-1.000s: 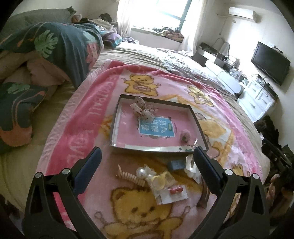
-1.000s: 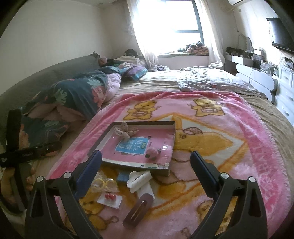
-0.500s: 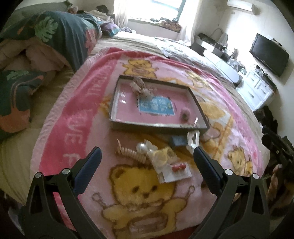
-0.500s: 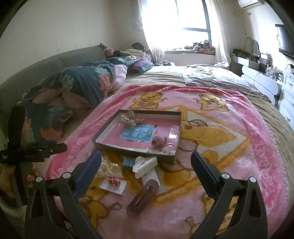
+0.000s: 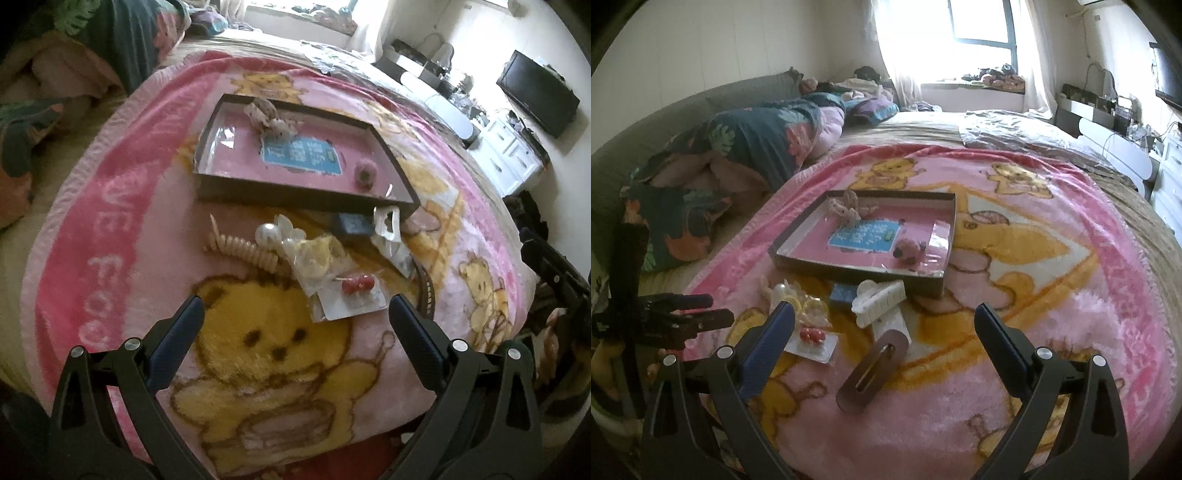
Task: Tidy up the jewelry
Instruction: 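Grasp the clear bag of yellow hair ties with the left gripper while the right grasps the white claw clip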
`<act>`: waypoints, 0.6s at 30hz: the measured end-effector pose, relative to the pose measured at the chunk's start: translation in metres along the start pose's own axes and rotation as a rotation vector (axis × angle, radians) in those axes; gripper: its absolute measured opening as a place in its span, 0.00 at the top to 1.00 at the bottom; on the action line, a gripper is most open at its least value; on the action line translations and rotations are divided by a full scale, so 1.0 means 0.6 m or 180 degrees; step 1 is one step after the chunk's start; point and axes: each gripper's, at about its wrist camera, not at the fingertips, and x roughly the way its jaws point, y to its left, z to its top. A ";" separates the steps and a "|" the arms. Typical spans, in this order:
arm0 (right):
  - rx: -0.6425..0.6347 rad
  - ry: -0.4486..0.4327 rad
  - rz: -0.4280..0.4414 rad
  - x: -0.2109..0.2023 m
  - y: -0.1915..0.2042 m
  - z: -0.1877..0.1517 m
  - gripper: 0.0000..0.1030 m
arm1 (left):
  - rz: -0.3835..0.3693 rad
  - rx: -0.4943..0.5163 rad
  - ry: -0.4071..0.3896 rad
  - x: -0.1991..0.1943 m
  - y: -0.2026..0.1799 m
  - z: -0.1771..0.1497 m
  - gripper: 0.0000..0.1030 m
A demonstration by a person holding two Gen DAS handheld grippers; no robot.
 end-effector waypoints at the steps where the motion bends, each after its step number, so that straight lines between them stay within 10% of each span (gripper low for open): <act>1: -0.0027 0.0023 -0.0026 0.005 0.001 -0.004 0.06 | -0.0031 -0.0009 0.0019 0.004 0.001 -0.002 0.09; 11: -0.0010 0.0207 -0.0148 0.051 -0.017 -0.021 0.06 | -0.0483 -0.0306 0.0265 0.065 0.013 -0.005 0.43; 18: 0.0012 0.0337 -0.0179 0.094 -0.031 -0.026 0.06 | -0.0753 -0.0601 0.0372 0.108 0.021 0.010 0.45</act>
